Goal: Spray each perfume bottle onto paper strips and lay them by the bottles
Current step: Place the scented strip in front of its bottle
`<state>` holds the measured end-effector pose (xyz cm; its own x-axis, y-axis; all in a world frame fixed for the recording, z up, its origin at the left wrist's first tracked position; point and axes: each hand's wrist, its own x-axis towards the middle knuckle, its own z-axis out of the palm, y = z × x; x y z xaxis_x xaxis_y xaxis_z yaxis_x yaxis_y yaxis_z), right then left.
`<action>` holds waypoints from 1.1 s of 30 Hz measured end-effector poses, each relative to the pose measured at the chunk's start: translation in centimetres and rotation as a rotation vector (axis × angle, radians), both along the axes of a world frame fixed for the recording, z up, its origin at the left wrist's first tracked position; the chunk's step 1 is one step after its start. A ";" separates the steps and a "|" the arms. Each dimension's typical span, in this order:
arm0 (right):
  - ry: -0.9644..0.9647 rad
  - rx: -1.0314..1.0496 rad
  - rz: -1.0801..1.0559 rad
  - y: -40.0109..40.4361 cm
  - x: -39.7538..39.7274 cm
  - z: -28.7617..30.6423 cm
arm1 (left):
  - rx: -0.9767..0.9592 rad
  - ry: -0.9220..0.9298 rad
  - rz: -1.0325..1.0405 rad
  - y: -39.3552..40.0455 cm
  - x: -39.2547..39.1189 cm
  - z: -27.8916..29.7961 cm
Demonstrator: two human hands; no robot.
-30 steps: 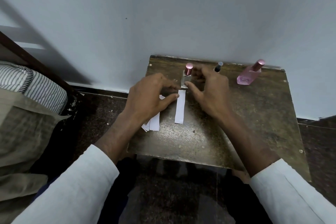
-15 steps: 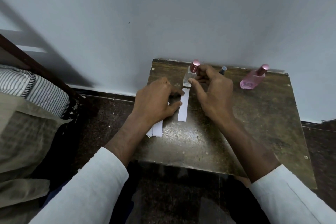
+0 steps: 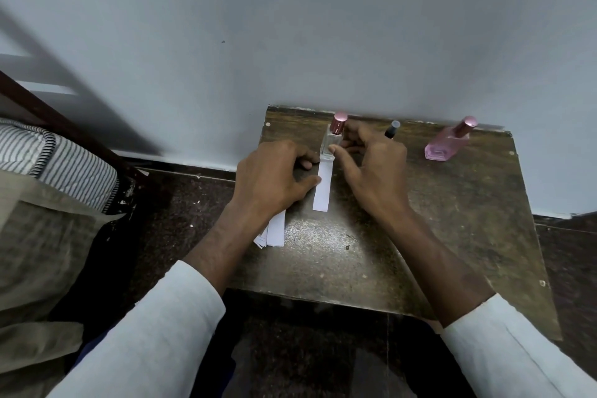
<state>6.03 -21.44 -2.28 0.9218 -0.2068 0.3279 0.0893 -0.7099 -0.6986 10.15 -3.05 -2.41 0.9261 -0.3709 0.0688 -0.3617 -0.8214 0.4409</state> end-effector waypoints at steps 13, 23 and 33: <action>-0.006 -0.030 0.017 0.0 0.0 -0.5 | 0.010 -0.001 0.008 -0.3 -0.3 -0.1; 0.003 0.003 0.044 -0.2 -0.1 -0.7 | -0.019 0.017 -0.001 -0.1 -0.3 -0.3; -0.040 -0.043 -0.039 -0.2 -1.3 0.0 | -0.085 0.030 -0.041 1.5 -0.1 0.1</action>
<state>4.73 -21.63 -2.32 0.8992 -0.2273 0.3738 0.0882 -0.7427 -0.6638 10.03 -1.60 -2.26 0.9122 -0.4029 0.0742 -0.3802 -0.7650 0.5198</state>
